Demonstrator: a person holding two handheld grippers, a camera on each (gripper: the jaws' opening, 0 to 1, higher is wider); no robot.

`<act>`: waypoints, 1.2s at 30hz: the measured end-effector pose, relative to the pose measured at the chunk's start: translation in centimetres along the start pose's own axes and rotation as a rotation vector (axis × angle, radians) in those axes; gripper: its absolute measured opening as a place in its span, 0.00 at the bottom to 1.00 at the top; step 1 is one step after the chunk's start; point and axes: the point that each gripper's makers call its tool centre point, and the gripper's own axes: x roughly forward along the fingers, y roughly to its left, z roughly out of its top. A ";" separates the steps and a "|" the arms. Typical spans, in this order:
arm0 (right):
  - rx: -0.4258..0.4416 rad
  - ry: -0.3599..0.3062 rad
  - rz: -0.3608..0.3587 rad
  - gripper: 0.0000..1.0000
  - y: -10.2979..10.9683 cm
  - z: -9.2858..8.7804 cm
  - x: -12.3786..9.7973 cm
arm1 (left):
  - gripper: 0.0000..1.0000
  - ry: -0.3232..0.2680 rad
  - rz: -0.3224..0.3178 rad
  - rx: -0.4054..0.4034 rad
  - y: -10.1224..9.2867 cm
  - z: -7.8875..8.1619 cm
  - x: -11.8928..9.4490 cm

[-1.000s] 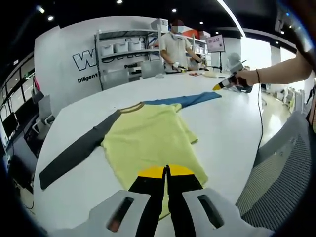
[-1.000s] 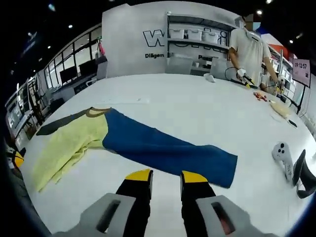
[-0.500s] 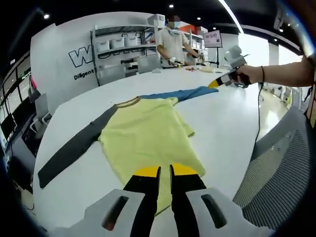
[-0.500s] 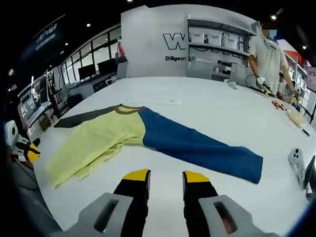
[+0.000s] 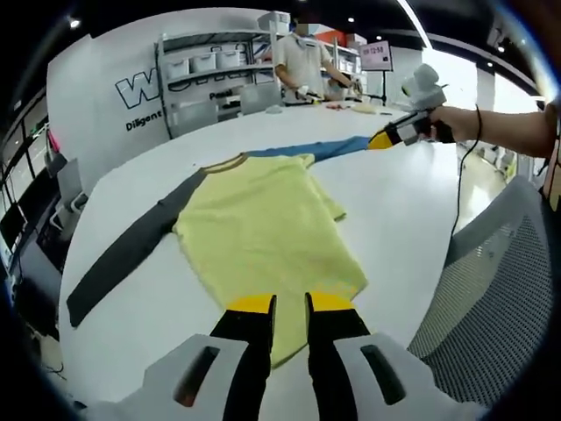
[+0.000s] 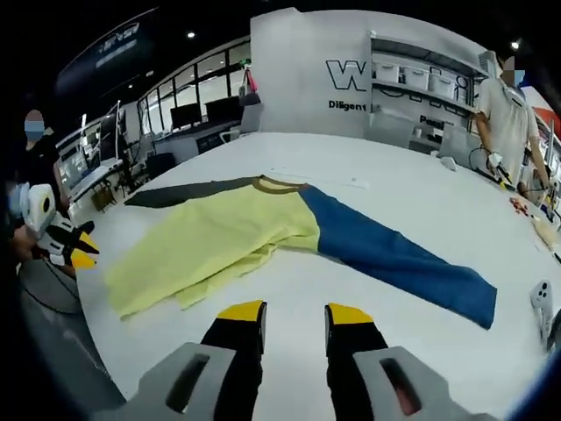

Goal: Fold the garment on the visible template until the final outline fits inside the template.

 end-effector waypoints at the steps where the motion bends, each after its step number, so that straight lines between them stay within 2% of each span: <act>1: 0.005 -0.001 0.005 0.21 0.3 -0.1 0.1 | 0.13 0.008 -0.004 -0.003 0.0 -0.2 0.0; 4: 0.024 0.009 0.037 0.23 2.2 -0.7 0.3 | 0.13 0.035 -0.008 -0.010 0.1 -0.8 0.1; 9: 0.029 0.008 0.053 0.22 3.7 -1.1 0.7 | 0.14 0.057 -0.015 0.001 0.0 -1.5 0.1; 18: -0.005 0.038 0.094 0.22 6.8 -1.8 2.1 | 0.16 0.092 -0.011 -0.006 0.0 -2.4 0.5; 22: -0.019 0.064 0.148 0.23 8.9 -2.1 3.1 | 0.16 0.108 -0.010 -0.017 0.2 -2.8 0.8; 27: -0.051 0.092 0.174 0.25 10.6 -2.5 4.3 | 0.16 0.121 -0.019 -0.025 0.1 -3.1 1.1; 33: -0.057 0.119 0.200 0.25 11.8 -2.7 5.5 | 0.17 0.135 -0.016 -0.042 0.2 -3.5 1.4; 36: -0.099 0.137 0.191 0.25 11.9 -2.9 6.1 | 0.18 0.139 -0.020 -0.041 0.2 -3.6 1.6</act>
